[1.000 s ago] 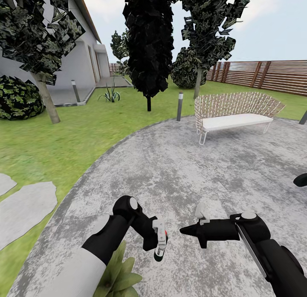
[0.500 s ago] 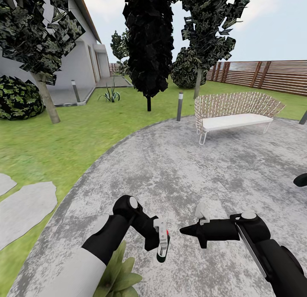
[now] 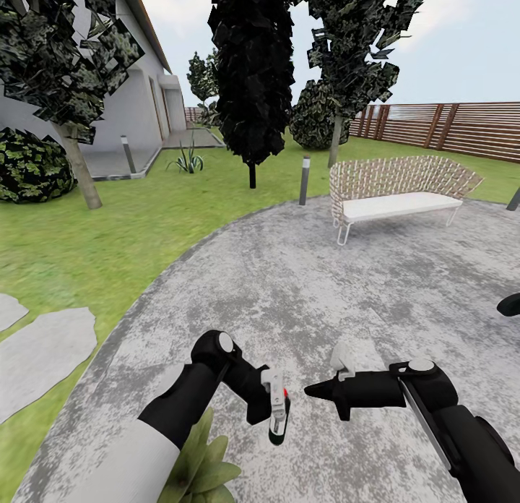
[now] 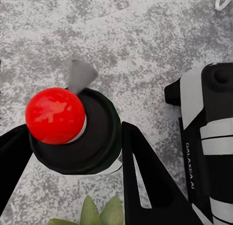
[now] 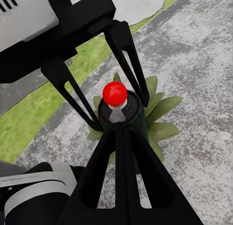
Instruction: Pick up the pesticide atomizer in the garden and spray insectifuge to fully cover both potted plants in the garden.
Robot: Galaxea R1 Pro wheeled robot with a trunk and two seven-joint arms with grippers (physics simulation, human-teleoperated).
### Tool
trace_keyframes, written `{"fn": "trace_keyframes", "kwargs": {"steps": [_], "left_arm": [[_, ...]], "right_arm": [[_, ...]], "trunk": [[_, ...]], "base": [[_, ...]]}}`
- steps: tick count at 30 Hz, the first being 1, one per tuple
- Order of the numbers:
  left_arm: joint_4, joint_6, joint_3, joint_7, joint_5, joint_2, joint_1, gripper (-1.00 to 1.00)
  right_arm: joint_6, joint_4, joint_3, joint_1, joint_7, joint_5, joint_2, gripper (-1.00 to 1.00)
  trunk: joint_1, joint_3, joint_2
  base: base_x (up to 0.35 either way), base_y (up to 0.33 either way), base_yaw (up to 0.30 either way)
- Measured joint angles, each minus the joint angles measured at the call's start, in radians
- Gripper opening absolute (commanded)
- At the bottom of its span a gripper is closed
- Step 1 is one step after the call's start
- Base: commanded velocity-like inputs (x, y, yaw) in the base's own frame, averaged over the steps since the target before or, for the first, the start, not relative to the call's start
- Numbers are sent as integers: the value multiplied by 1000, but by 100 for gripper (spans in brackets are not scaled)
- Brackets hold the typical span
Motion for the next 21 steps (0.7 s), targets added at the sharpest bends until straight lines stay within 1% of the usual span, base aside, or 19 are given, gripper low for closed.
{"fn": "trace_keyframes", "kwargs": {"steps": [5, 7, 9, 10, 13, 16, 18, 19, 20, 21], "left_arm": [[-19, 0, -5, 0, 2, 0, 0, -100], [-21, 0, -6, 0, 27, 0, 0, -100], [-22, 0, -6, 0, 69, 0, 0, -100], [-22, 0, -6, 0, 80, 0, 0, -100], [-22, 1, -6, 0, 95, 0, 0, -100], [-22, 1, -9, 0, 100, 0, 0, -100], [-22, 1, -41, 0, 101, 0, 0, -100], [-22, 2, -79, 0, 102, 0, 0, -100], [-22, 7, -103, 1, 102, 0, 0, -100], [-22, 18, -119, 2, 102, 0, 0, -100]], "right_arm": [[0, 0, 0, 0, 0, 0, 0, -100], [0, 0, 0, 0, -1, 0, 0, -100], [0, 0, 0, 0, 0, 0, 0, -100], [0, 0, 0, 0, 0, 0, 0, -100], [0, 0, 0, 0, 0, 0, 0, -100], [0, 0, 0, 0, 0, 0, 0, -100], [0, 0, 0, 0, 0, 0, 0, -100], [0, 0, 0, 0, 0, 0, 0, -100], [0, 0, 0, 0, 0, 0, 0, -100], [0, 0, 0, 0, 0, 0, 0, -100]], "trunk": [[0, 0, 0], [0, 0, 0], [0, 0, 0], [0, 0, 0], [0, 0, 0], [0, 0, 0], [0, 0, 0], [0, 0, 0], [0, 0, 0], [0, 0, 0]], "base": [[0, 0, 0], [0, 0, 0], [0, 0, 0], [0, 0, 0], [0, 0, 0], [0, 0, 0], [0, 0, 0], [0, 0, 0], [0, 0, 0], [0, 0, 0]]}}
